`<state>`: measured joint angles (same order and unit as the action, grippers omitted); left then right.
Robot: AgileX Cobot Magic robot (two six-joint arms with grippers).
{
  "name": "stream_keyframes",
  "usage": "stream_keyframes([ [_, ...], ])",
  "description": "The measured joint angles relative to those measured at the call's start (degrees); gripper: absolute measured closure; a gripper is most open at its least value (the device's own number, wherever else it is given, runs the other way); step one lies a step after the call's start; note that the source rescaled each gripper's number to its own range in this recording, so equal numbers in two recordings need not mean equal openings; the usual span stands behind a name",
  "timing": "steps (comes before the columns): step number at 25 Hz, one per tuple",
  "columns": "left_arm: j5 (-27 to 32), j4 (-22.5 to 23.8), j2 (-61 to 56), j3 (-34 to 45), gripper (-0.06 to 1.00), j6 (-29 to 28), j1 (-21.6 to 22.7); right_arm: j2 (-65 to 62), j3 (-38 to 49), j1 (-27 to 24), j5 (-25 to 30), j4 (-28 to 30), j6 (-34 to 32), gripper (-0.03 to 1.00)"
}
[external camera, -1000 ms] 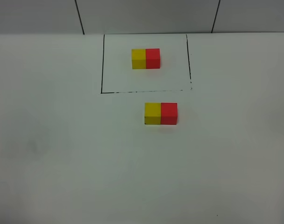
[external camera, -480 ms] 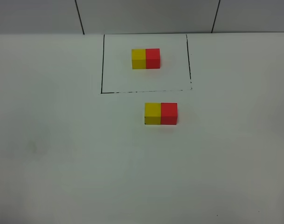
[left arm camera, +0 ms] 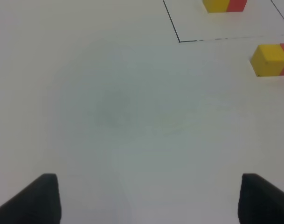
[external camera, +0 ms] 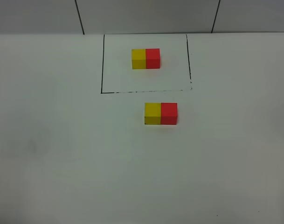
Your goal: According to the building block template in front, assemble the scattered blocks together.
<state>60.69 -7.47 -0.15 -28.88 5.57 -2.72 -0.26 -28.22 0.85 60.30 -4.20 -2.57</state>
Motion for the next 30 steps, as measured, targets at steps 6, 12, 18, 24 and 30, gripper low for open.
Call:
stream_keyframes([
  [6,0.00,0.00,0.00,0.00,0.24,0.00,0.00,0.00,0.00,0.00,0.00,0.10,-0.96,0.44],
  [12,0.00,0.00,0.00,0.00,0.24,0.00,0.00,0.00,0.00,0.00,0.00,0.11,-1.13,0.44],
  [18,0.00,0.00,0.00,0.00,0.24,0.00,0.00,0.00,0.00,0.00,0.00,0.16,-1.25,0.44],
  [24,0.00,0.00,0.00,0.00,0.24,0.00,0.00,0.00,0.00,0.00,0.00,0.16,-1.25,0.44],
  [30,0.00,0.00,0.00,0.00,0.24,0.00,0.00,0.00,0.00,0.00,0.00,0.16,-1.25,0.44],
])
